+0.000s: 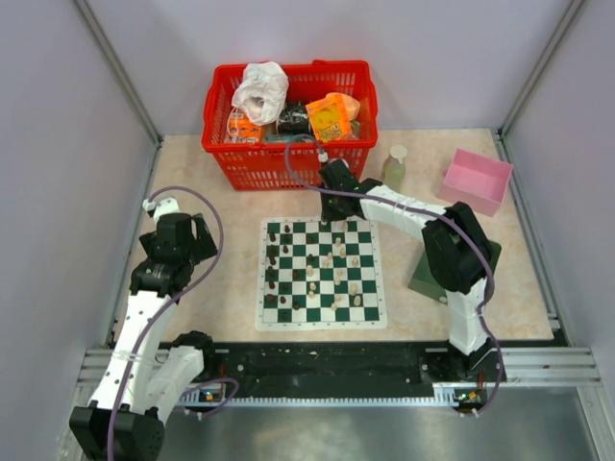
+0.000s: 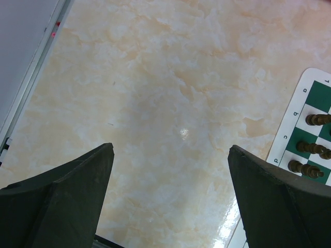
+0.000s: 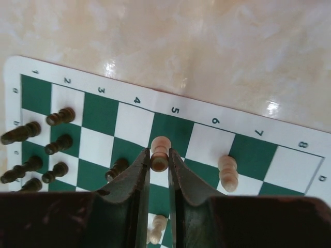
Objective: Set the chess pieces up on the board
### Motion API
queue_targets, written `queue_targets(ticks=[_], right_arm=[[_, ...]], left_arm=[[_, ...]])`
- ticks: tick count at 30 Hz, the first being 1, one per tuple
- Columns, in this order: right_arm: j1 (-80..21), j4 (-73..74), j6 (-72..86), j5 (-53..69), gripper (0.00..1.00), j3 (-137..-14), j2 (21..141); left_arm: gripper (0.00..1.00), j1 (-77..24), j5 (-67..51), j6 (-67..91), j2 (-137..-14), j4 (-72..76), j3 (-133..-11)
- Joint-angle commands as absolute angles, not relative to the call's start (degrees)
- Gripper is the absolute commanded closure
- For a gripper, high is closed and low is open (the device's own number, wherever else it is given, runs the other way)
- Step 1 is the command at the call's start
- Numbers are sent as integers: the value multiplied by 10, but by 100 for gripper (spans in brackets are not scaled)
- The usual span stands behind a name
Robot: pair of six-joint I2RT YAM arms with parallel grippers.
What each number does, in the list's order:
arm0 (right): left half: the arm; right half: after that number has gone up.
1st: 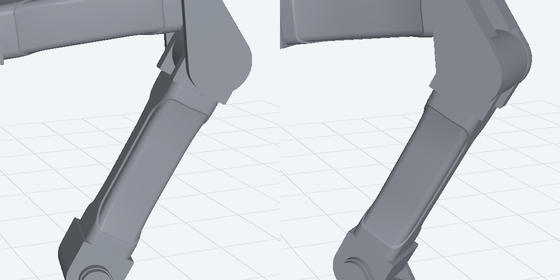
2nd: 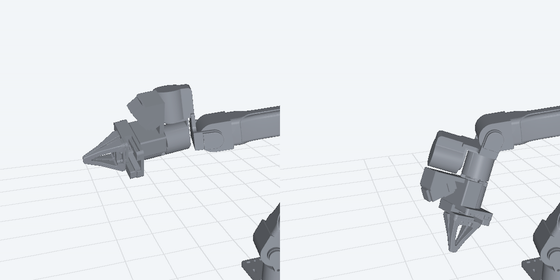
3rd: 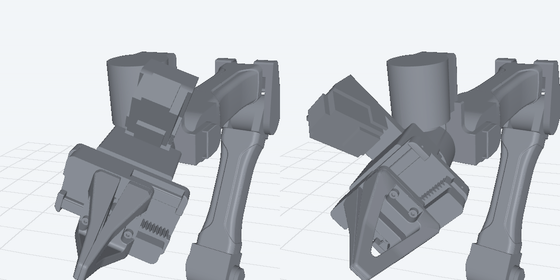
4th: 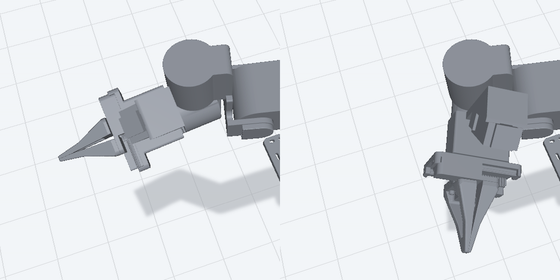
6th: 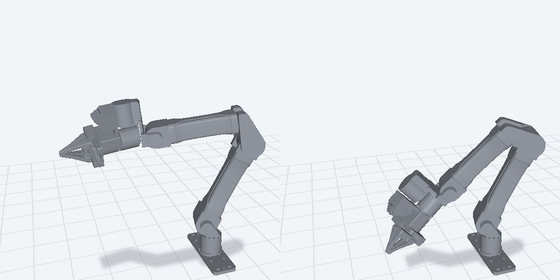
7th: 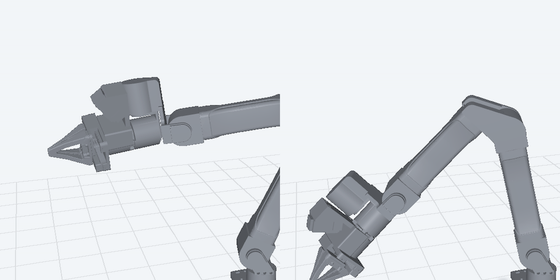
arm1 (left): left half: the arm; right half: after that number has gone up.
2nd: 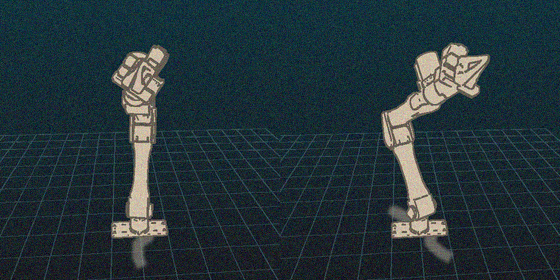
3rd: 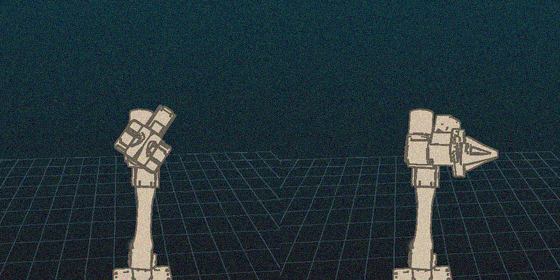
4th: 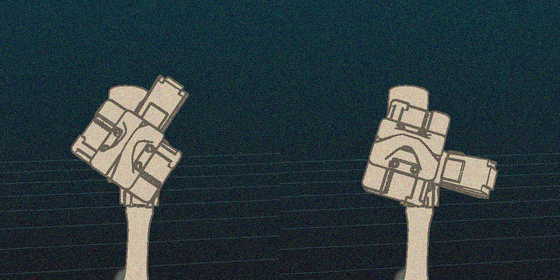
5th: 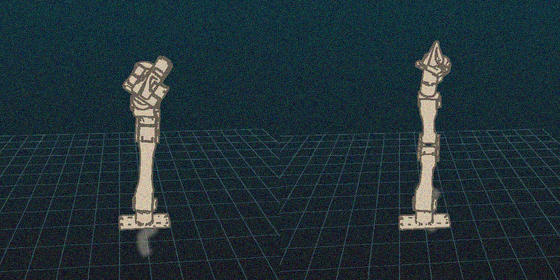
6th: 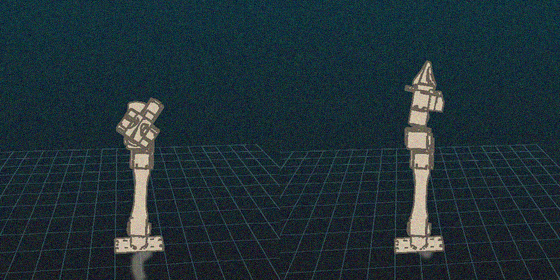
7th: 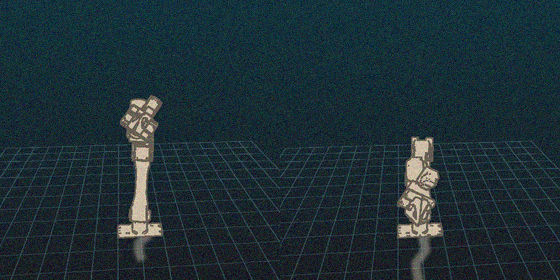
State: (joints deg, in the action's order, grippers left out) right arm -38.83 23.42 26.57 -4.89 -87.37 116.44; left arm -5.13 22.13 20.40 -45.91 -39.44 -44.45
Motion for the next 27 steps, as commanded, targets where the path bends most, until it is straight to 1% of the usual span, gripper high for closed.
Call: queue_targets(ticks=[1, 6, 12, 17, 27], right_arm=[[-382, 226, 249, -111, 89, -867, 1053], [-365, 235, 250, -155, 89, -804, 989], [-308, 241, 269, -148, 89, -736, 960], [-292, 241, 261, -139, 89, -731, 986], [-293, 234, 259, -120, 89, -742, 1042]], left_arm=[[3, -52, 225, 202, -461, -377, -449], [3, -52, 222, 203, -461, -379, -450], [3, -52, 221, 203, -461, -379, -451], [3, -52, 221, 203, -462, -380, -451], [4, -52, 226, 209, -467, -389, -455]])
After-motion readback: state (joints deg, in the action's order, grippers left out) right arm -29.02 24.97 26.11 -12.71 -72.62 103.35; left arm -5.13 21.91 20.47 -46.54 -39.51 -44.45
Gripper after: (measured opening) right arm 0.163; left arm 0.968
